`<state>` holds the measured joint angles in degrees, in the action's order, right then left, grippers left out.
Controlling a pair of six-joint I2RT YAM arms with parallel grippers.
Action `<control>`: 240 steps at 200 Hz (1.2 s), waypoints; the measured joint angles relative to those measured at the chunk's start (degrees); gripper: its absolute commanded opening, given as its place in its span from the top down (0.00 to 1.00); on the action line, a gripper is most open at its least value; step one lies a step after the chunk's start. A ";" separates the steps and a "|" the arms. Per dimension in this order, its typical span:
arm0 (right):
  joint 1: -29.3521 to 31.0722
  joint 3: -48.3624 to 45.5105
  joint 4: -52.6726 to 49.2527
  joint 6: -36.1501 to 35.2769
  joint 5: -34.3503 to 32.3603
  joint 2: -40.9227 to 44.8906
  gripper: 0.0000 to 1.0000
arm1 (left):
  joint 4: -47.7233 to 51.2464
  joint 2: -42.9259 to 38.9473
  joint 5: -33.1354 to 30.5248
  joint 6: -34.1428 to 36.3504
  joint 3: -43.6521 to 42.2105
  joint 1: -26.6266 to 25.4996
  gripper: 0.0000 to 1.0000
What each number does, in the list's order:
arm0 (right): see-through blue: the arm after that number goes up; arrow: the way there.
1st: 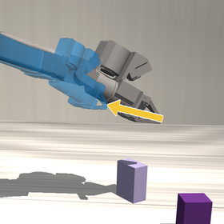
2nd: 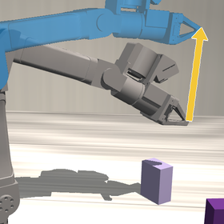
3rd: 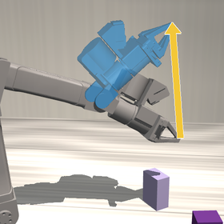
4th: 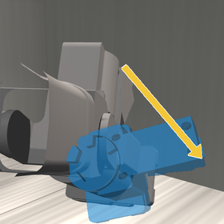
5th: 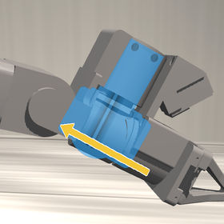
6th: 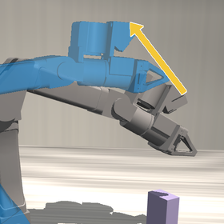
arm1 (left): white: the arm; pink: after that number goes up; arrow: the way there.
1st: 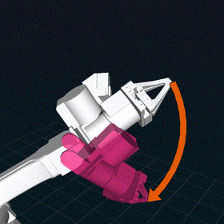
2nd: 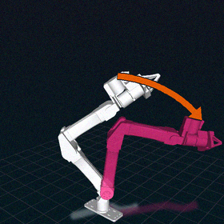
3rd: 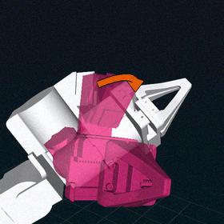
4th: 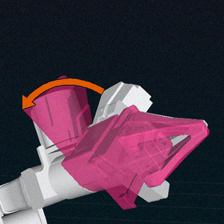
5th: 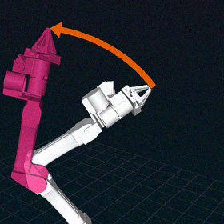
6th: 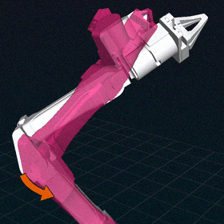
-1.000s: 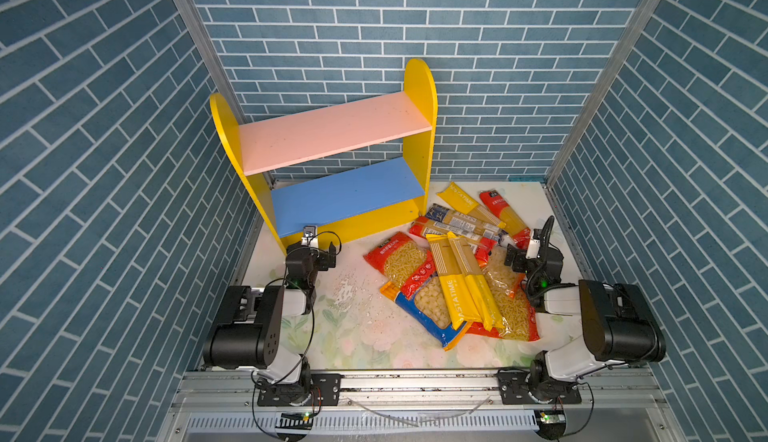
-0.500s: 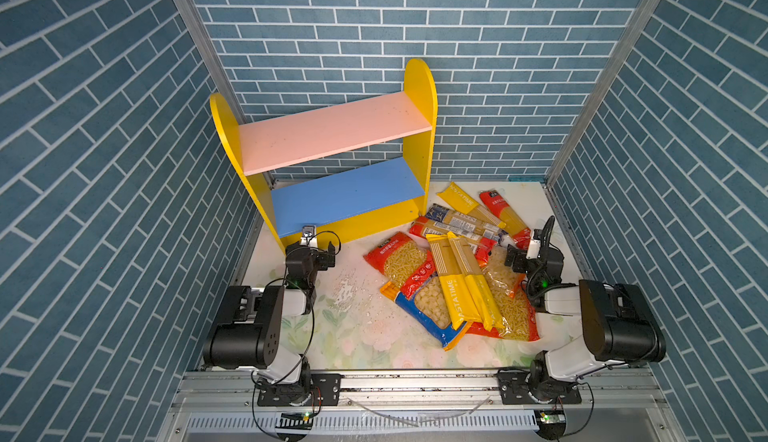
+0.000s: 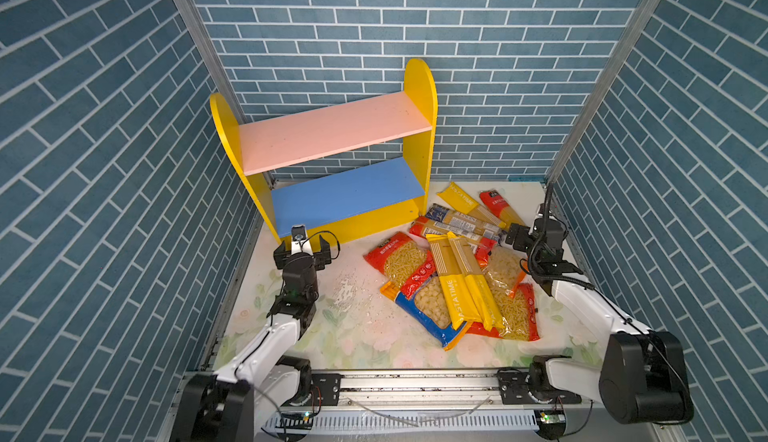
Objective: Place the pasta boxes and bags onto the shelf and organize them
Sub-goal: 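Reach both grippers down toward the yellow spaghetti packs in the pile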
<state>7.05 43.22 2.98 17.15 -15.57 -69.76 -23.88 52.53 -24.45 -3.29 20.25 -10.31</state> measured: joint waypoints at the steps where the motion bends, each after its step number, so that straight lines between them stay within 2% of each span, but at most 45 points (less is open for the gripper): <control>1: 0.00 0.20 -0.28 0.26 0.15 0.04 0.01 | 0.52 -0.35 -0.15 -0.24 0.13 -0.02 0.00; 7: -0.20 1.46 -2.91 2.69 1.62 0.48 0.06 | 4.81 -2.78 -0.96 -2.32 1.05 -0.13 0.00; 17: -1.73 1.88 -4.83 5.42 8.37 1.44 0.16 | 11.89 -6.64 -1.81 -6.34 2.84 -0.22 0.00; 32: -4.00 1.18 -7.23 10.75 17.11 2.25 0.21 | 20.76 -11.93 -1.33 -12.24 5.40 -0.17 0.00; 54: -4.33 0.42 -12.87 16.26 24.00 2.89 0.25 | 28.17 -19.37 2.45 -20.20 6.64 -0.20 0.01; 81: -1.40 1.25 -23.32 16.63 27.71 3.61 0.27 | 31.69 -24.59 10.58 -24.09 7.45 0.04 0.22; 94: -0.35 1.40 -27.71 16.17 29.29 4.70 0.29 | 34.38 -21.33 15.37 -24.90 10.45 0.09 0.30; 115: 1.22 1.40 -33.03 15.87 32.44 7.39 0.31 | 36.63 -11.85 20.96 -26.97 15.56 -2.67 0.33; 127: 2.12 1.40 -34.60 15.85 33.68 8.33 0.32 | 37.05 -7.26 20.92 -28.13 16.55 -8.50 0.31; 146: 3.21 1.38 -35.60 15.45 36.17 7.74 0.34 | 37.00 -1.97 18.67 -29.20 16.48 -22.03 0.28; 158: 3.61 1.29 -35.56 15.34 37.66 6.54 0.34 | 35.10 1.60 17.57 -29.81 16.52 -28.72 0.28; 184: 3.69 1.05 -34.25 15.34 40.02 2.82 0.34 | 30.80 12.66 15.28 -30.77 19.21 -37.64 0.27; 206: 4.31 0.90 -33.00 15.32 40.35 -1.20 0.33 | 25.62 20.31 15.43 -31.58 21.55 -41.44 0.28; 240: 9.38 0.57 -31.30 15.76 38.75 -3.21 0.36 | 20.46 24.92 16.81 -33.16 21.90 -42.58 0.28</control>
<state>16.43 43.79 -28.32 32.91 23.18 -72.97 -3.42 77.45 -7.64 -36.45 42.15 -52.88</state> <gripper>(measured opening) 0.654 0.723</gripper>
